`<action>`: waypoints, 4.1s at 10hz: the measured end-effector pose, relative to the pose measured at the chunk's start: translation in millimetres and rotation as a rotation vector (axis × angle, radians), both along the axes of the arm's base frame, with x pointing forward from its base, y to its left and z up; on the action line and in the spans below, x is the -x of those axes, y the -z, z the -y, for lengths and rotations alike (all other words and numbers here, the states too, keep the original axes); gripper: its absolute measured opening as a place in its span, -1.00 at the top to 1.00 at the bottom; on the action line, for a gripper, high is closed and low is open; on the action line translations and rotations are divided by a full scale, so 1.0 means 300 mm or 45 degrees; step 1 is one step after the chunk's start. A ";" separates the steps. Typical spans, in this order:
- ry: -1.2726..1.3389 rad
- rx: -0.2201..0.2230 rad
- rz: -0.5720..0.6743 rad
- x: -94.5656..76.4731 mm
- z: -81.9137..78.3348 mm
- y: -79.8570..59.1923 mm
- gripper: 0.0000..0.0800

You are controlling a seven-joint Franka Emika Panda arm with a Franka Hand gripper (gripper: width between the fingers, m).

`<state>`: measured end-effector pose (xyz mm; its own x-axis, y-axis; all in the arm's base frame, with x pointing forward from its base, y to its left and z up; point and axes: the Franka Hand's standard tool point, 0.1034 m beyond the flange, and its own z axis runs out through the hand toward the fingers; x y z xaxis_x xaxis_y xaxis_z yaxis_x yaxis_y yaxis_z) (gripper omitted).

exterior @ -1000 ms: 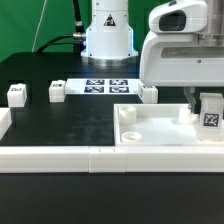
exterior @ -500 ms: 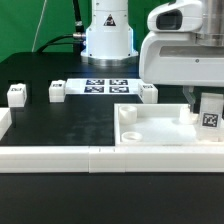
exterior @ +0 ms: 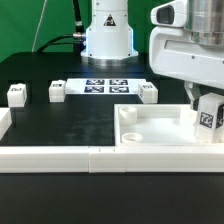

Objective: Assemble one leg

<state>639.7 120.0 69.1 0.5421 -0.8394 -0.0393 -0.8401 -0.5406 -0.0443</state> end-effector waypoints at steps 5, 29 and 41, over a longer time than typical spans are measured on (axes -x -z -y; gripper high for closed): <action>0.667 -0.029 -0.007 0.004 0.004 0.001 0.27; -1.092 0.045 0.082 -0.003 0.015 0.004 -0.62; -0.491 0.054 0.049 0.007 0.057 0.005 0.27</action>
Offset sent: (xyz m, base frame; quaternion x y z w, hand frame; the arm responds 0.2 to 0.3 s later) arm -0.0073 -0.0044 -0.0055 0.0184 0.0158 0.3223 0.9463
